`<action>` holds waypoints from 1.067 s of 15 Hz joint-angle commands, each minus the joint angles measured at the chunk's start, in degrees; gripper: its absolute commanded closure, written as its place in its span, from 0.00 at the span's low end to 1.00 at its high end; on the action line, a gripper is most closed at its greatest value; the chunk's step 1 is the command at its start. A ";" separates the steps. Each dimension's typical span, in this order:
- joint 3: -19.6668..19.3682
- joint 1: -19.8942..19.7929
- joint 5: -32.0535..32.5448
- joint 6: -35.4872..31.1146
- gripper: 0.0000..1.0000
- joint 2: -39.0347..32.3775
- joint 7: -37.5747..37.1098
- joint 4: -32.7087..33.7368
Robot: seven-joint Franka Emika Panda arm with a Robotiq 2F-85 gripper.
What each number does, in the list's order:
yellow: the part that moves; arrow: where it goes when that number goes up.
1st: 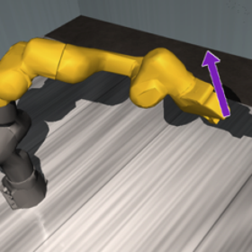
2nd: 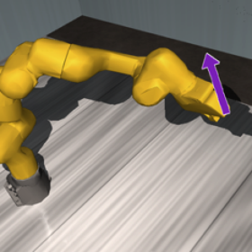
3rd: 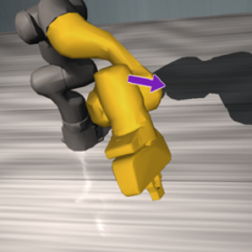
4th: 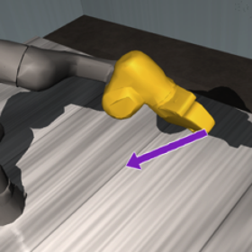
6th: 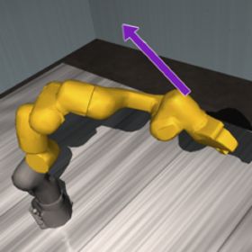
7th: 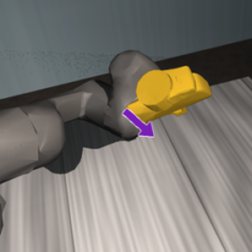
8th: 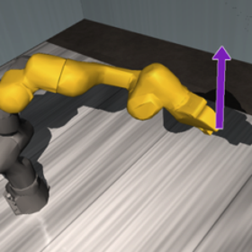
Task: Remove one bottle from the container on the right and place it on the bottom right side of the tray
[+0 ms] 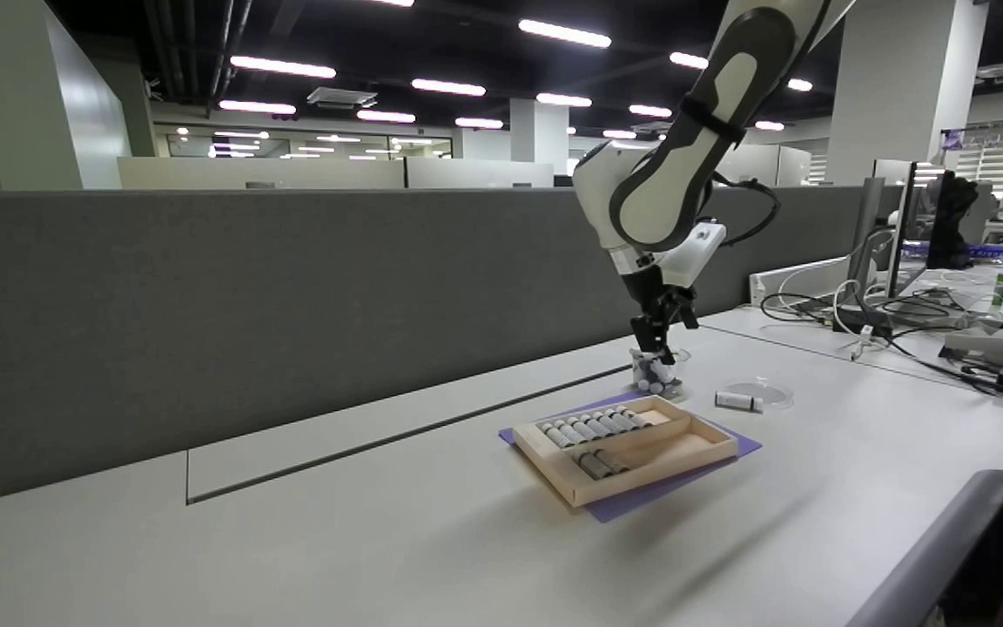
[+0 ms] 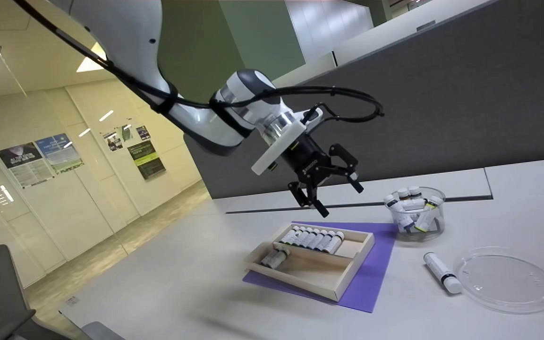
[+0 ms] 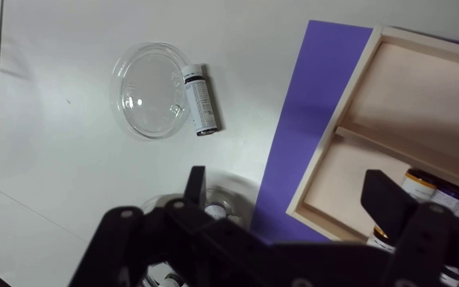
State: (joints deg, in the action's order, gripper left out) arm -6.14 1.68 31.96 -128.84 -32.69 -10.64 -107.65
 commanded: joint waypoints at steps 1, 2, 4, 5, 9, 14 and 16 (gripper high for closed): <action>0.26 -3.20 -6.64 -2.41 0.00 2.09 5.56 0.85; 0.05 -3.83 -8.36 -2.57 0.00 1.72 6.88 1.98; -0.42 -5.42 -9.42 -3.98 0.00 0.28 11.94 4.93; -0.64 -6.22 -9.52 -4.44 0.00 -0.70 14.43 6.76; -0.39 -9.48 -9.75 -3.19 0.00 -5.37 25.82 15.08; 1.68 -11.81 -12.73 5.65 0.00 -12.39 38.89 27.03; 1.97 -11.28 -13.19 10.16 0.00 -14.48 40.23 30.40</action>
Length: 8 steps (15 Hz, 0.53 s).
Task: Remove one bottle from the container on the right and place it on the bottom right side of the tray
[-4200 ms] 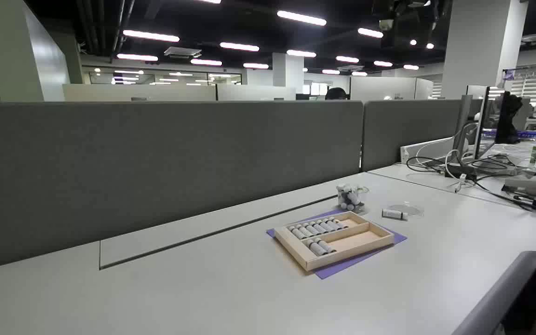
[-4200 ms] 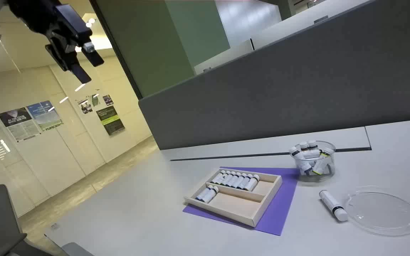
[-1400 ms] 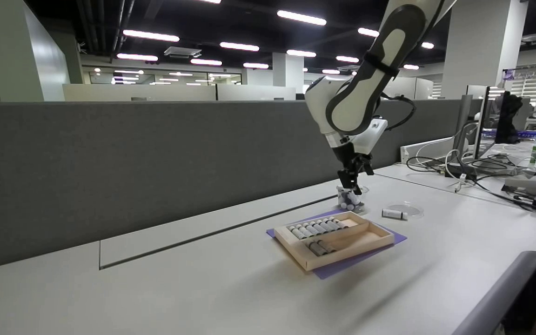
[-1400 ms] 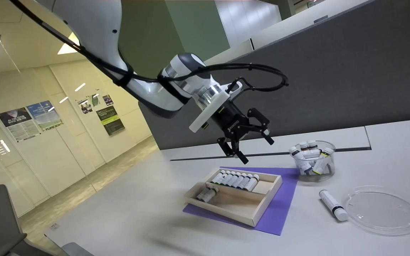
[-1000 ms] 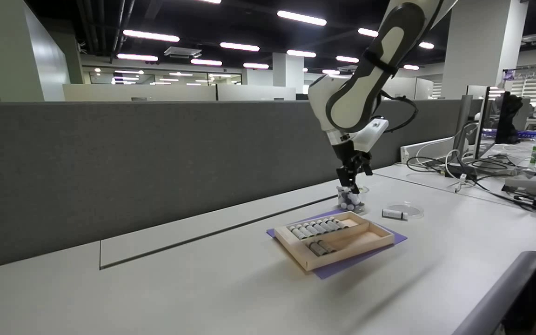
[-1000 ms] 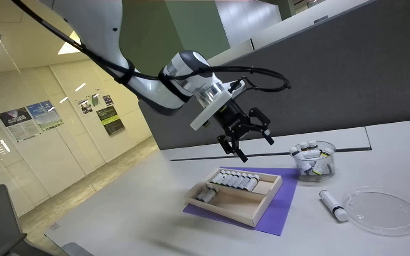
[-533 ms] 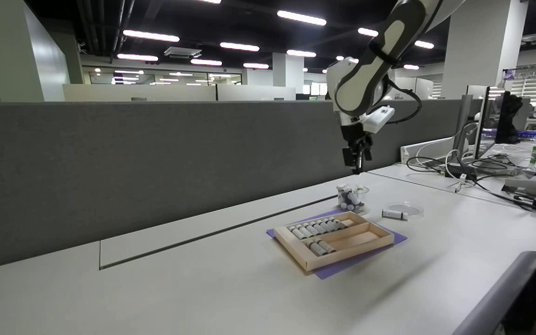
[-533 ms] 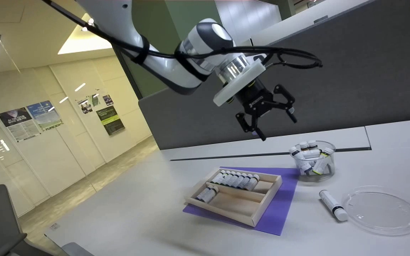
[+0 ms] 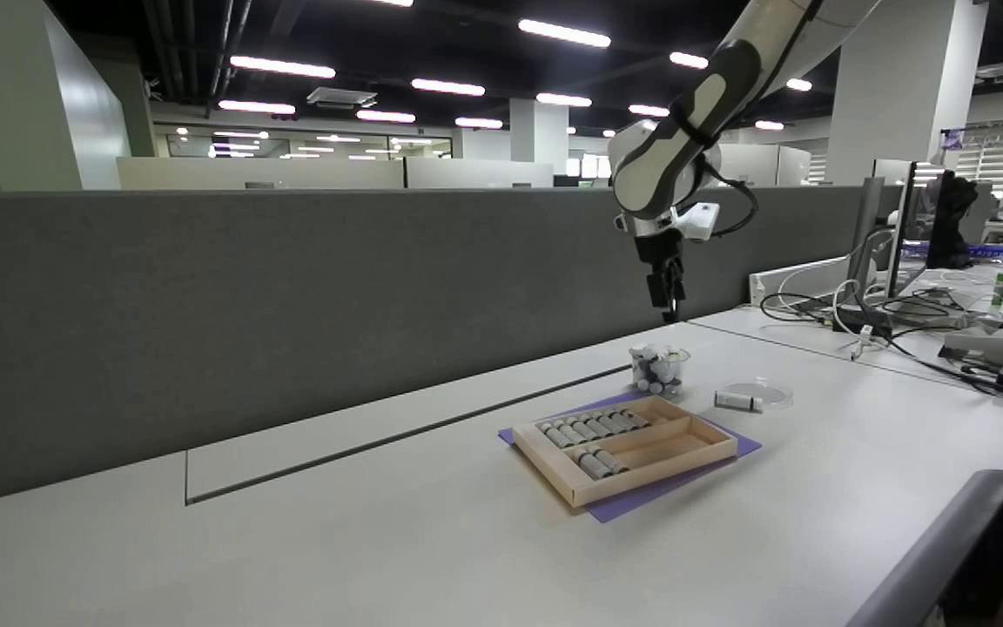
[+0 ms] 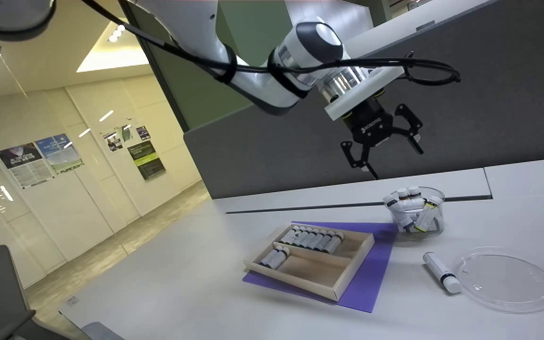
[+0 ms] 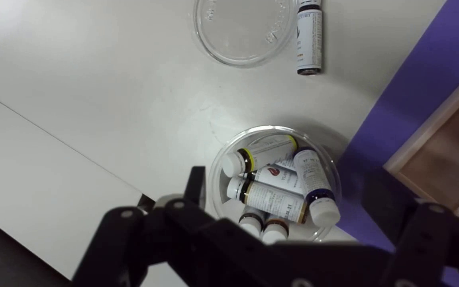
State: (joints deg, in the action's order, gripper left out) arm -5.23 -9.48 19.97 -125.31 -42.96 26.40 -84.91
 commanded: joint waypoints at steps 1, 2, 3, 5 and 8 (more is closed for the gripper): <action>1.35 0.20 -1.42 8.70 0.00 -5.24 3.42 9.02; 1.67 0.42 -1.77 10.65 0.00 -6.30 3.59 10.46; 1.53 1.11 -1.76 12.22 0.00 -7.47 2.22 11.72; 1.92 1.55 -2.06 14.60 0.00 -9.89 1.79 14.36; 2.54 1.25 -3.17 14.69 0.00 -13.61 2.05 18.07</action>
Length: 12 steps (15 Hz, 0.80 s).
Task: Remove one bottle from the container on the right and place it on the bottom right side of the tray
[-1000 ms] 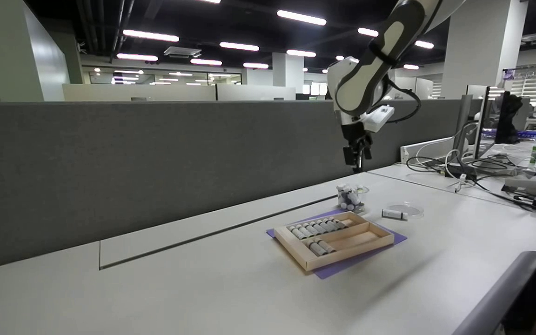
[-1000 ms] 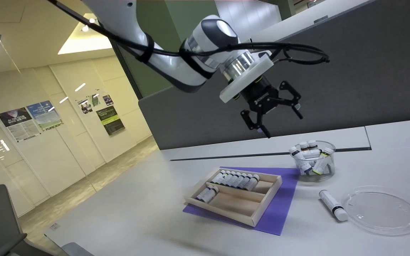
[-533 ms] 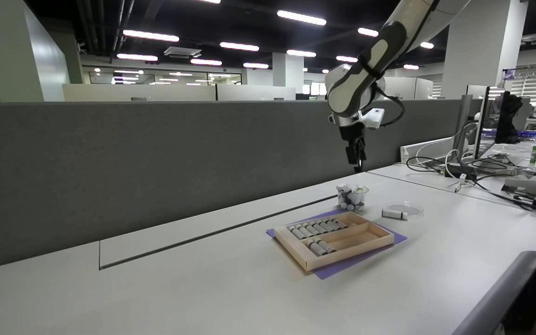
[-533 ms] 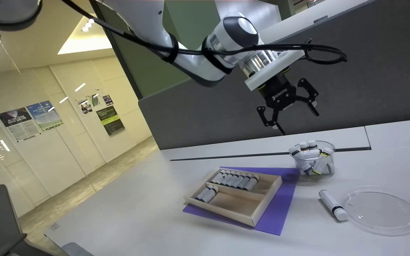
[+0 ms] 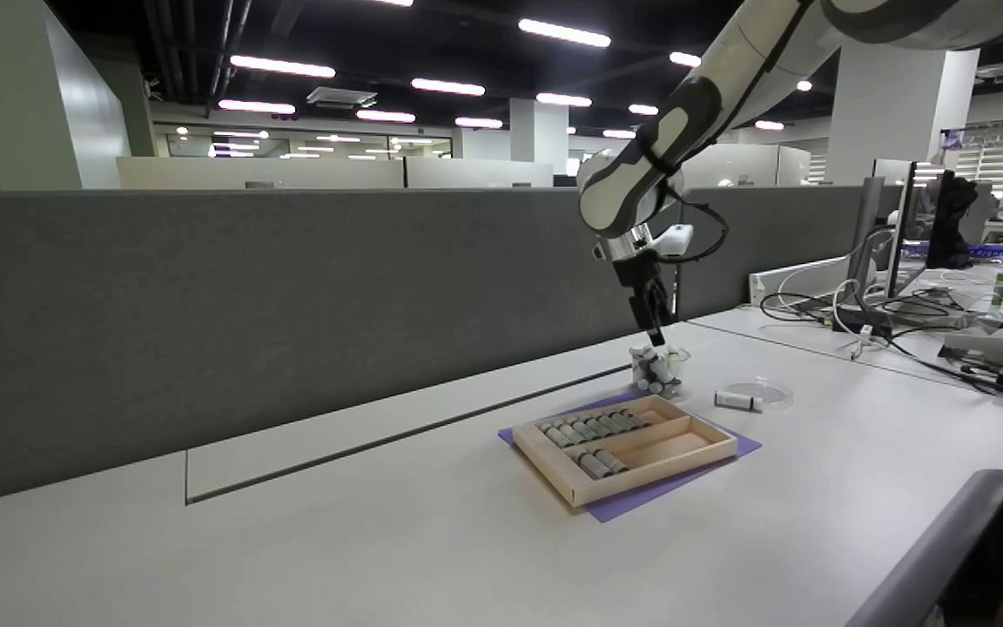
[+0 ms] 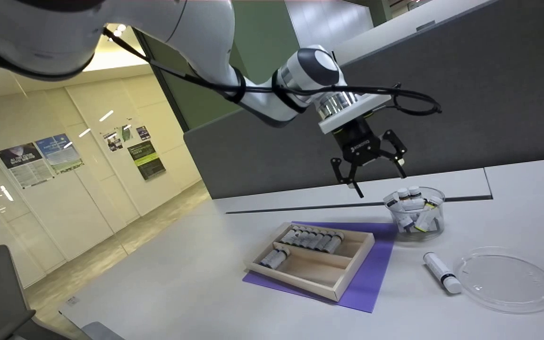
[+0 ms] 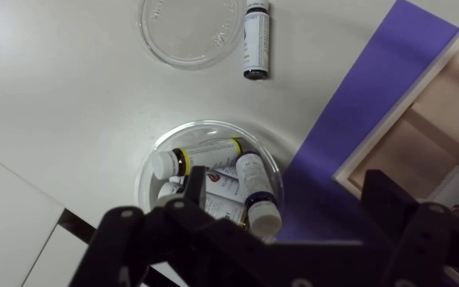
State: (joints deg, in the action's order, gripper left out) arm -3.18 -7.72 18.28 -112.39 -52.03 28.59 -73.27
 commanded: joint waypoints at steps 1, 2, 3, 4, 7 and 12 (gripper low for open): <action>0.56 -0.69 -1.83 1.17 0.00 -5.77 -0.03 7.63; 0.67 -0.85 -2.22 1.65 0.00 -6.82 0.28 8.84; 0.94 -1.19 -2.89 2.01 0.00 -7.76 0.75 10.02; 1.11 -1.43 -3.45 2.38 0.00 -8.55 1.09 11.09; 2.10 -2.31 -5.89 5.27 0.00 -10.21 2.52 13.98; 2.39 -2.68 -7.73 8.46 0.25 -11.51 2.94 17.54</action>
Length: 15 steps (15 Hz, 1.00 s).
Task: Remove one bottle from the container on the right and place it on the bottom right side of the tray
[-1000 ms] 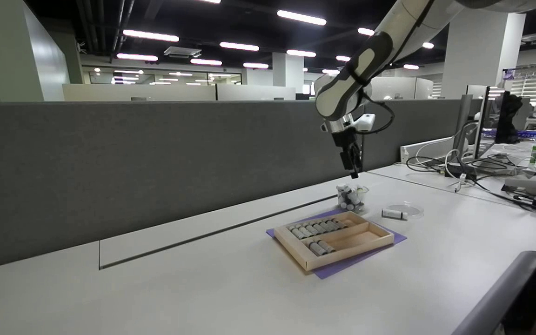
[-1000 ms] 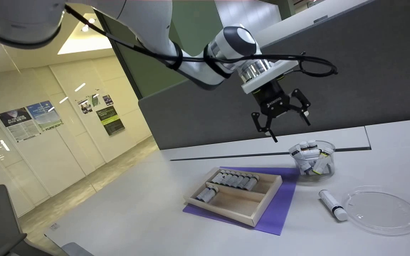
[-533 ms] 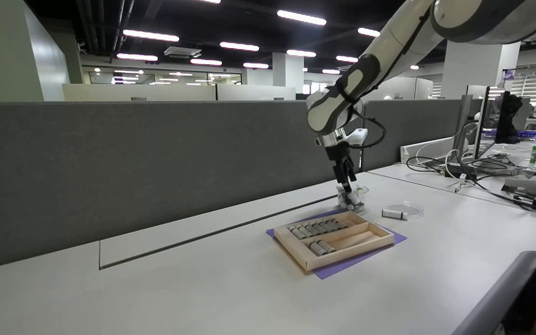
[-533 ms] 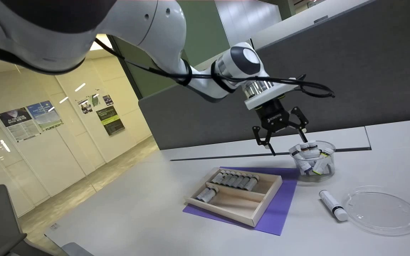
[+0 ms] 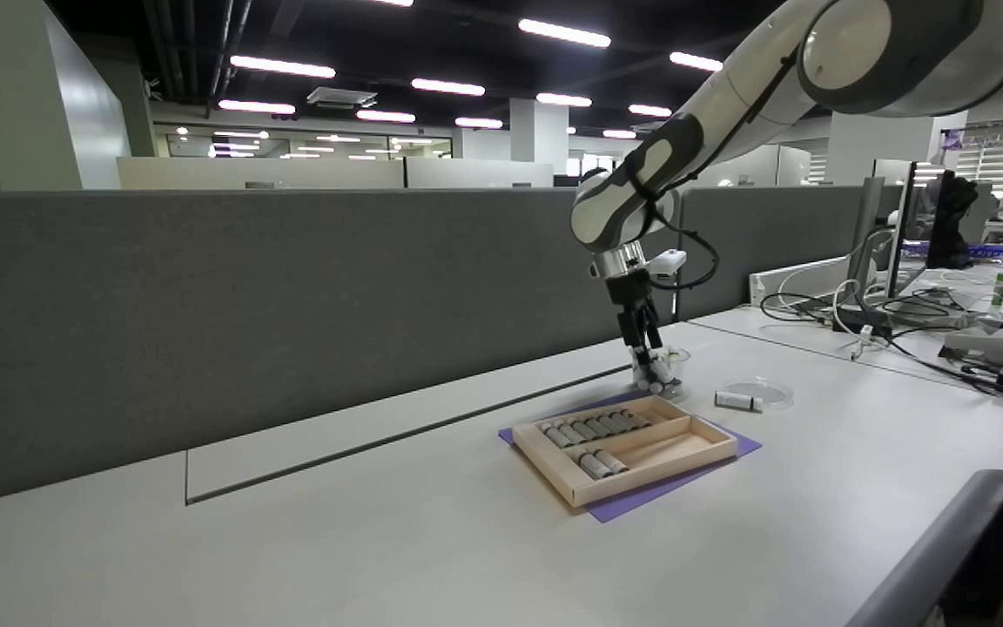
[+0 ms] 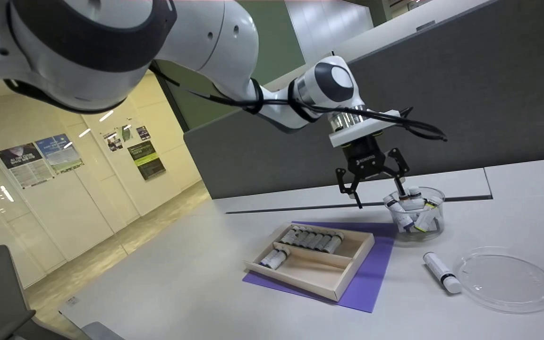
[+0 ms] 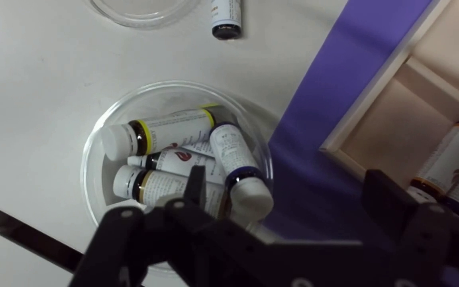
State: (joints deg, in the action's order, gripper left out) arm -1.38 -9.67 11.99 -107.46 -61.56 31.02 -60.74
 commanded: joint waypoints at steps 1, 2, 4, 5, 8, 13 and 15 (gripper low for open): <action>0.64 -0.83 -1.71 4.14 0.26 -2.19 0.51 5.64; 0.69 -0.95 -2.05 4.66 0.32 -2.38 0.64 6.23; 0.56 -0.96 -2.21 5.20 0.49 -2.83 0.53 7.25; 0.44 -0.94 -2.24 5.27 0.56 -3.13 0.31 7.78; -0.58 -0.53 -1.61 5.22 0.80 -4.06 -1.42 9.34; -1.08 -0.70 -1.84 6.44 1.00 -5.37 -2.22 12.03; -1.06 -0.77 -1.93 7.06 0.95 -5.85 -2.21 12.85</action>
State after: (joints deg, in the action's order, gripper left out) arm -2.24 -10.28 10.50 -103.01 -65.24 30.30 -52.30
